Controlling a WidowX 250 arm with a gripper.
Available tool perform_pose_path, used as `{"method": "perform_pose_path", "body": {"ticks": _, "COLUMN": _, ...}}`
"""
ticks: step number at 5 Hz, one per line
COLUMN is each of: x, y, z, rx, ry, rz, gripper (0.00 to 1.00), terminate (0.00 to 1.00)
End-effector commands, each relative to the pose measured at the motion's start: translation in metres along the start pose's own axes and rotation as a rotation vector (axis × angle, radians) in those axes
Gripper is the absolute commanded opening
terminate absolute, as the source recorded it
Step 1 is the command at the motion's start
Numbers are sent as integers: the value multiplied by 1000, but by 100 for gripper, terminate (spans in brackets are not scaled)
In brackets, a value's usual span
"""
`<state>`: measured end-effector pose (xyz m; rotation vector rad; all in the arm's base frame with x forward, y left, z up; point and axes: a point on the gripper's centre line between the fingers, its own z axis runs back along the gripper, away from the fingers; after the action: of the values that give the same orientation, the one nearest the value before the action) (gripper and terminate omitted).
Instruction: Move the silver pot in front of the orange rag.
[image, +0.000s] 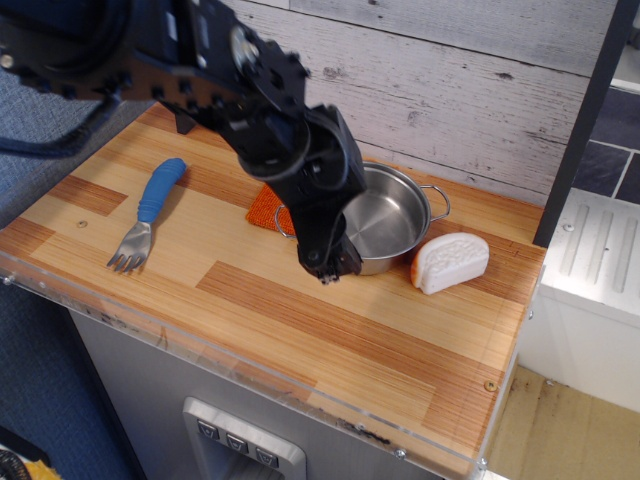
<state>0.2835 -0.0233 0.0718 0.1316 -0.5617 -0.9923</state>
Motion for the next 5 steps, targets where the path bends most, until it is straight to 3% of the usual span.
{"method": "perform_pose_path", "body": {"ticks": 1, "x": 1, "y": 3, "z": -15, "rx": 46, "ry": 19, "rz": -43, "gripper": 100, "terminate": 0}}
{"method": "perform_pose_path", "body": {"ticks": 3, "x": 0, "y": 2, "z": -42, "rx": 63, "ry": 37, "rz": -88, "gripper": 100, "terminate": 0}}
{"method": "perform_pose_path", "body": {"ticks": 4, "x": 3, "y": 3, "z": -46, "rx": 77, "ry": 21, "rz": -101, "gripper": 0, "terminate": 0}}
{"method": "perform_pose_path", "body": {"ticks": 5, "x": 4, "y": 4, "z": -46, "rx": 80, "ry": 21, "rz": -108, "gripper": 0, "terminate": 0}}
